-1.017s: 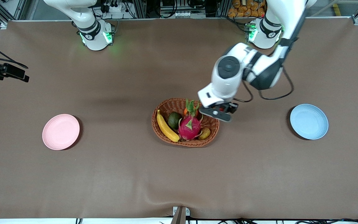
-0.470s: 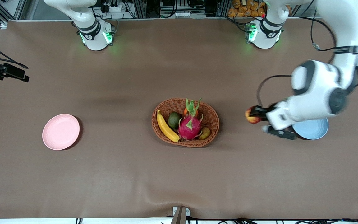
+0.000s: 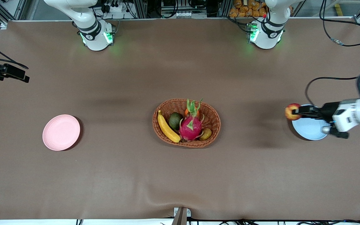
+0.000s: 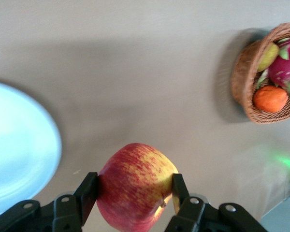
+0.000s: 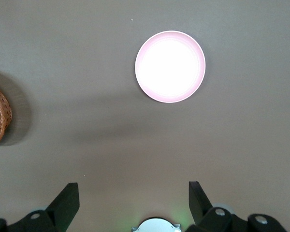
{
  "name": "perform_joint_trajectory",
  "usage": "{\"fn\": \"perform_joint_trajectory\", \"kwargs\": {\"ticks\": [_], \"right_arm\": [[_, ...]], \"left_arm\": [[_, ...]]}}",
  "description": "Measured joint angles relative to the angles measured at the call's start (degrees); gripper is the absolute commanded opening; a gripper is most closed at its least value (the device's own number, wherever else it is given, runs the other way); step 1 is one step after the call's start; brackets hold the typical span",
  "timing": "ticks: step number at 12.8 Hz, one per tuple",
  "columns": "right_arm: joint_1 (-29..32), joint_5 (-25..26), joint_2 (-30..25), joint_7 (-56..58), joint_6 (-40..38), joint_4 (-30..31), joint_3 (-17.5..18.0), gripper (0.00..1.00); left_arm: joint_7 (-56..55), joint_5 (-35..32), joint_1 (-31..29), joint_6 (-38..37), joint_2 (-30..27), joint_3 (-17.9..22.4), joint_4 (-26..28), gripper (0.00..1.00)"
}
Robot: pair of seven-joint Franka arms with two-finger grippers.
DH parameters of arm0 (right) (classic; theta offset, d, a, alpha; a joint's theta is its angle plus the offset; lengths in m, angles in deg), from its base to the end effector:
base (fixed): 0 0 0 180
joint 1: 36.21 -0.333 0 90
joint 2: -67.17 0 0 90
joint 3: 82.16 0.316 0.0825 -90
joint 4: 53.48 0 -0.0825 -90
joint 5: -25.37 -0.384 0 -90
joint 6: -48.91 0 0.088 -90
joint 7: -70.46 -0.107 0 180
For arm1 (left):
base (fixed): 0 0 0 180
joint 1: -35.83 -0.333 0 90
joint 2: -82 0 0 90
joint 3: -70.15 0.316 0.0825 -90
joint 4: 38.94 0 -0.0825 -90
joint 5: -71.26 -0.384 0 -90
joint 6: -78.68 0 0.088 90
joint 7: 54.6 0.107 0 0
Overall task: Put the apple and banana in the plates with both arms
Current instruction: 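Lift the apple and carry it to the blue plate with the left gripper, then lower the apple onto the blue plate while the right gripper reaches the basket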
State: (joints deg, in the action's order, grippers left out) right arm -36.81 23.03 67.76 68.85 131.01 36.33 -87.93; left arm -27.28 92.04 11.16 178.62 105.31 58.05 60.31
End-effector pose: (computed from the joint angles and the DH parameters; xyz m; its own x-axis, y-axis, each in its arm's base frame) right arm 0.5402 -0.0437 0.6095 0.9831 -0.1116 -0.1453 -0.1180 -0.9924 -0.0357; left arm 0.6026 0.1120 0.3334 0.9703 -0.1681 -0.1738 -0.0562 -0.8558 0.5142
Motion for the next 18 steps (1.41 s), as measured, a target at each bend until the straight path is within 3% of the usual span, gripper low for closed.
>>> {"fn": "perform_joint_trajectory", "kwargs": {"ticks": [4, 7, 11, 17, 18], "right_arm": [[-0.05, -0.02, 0.10, 0.00, 0.07, 0.07, 0.12, 1.00], [-0.23, -0.05, 0.28, 0.01, 0.03, 0.14, 0.32, 1.00], [-3.28, -0.41, 0.54, 0.12, 0.62, 2.59, 0.71, 1.00], [-15.60, -0.65, 5.73, -0.28, 17.49, 7.44, 1.11, 1.00], [-18.10, -0.68, 7.54, -0.29, 20.60, 7.50, 1.17, 1.00]], "left_arm": [[9.12, 0.71, -11.74, -2.84, 9.97, -0.01, -2.34, 0.32], [11.14, 1.27, -16.00, -4.93, 16.42, -0.08, -7.63, 0.32], [11.30, 1.52, -16.17, -5.55, 18.87, -0.35, -11.26, 0.37], [11.54, 3.08, -16.01, -5.44, 21.97, -0.34, -12.14, 0.44], [11.54, 3.08, -16.01, -5.18, 22.00, -0.35, -12.39, 0.52]]}}
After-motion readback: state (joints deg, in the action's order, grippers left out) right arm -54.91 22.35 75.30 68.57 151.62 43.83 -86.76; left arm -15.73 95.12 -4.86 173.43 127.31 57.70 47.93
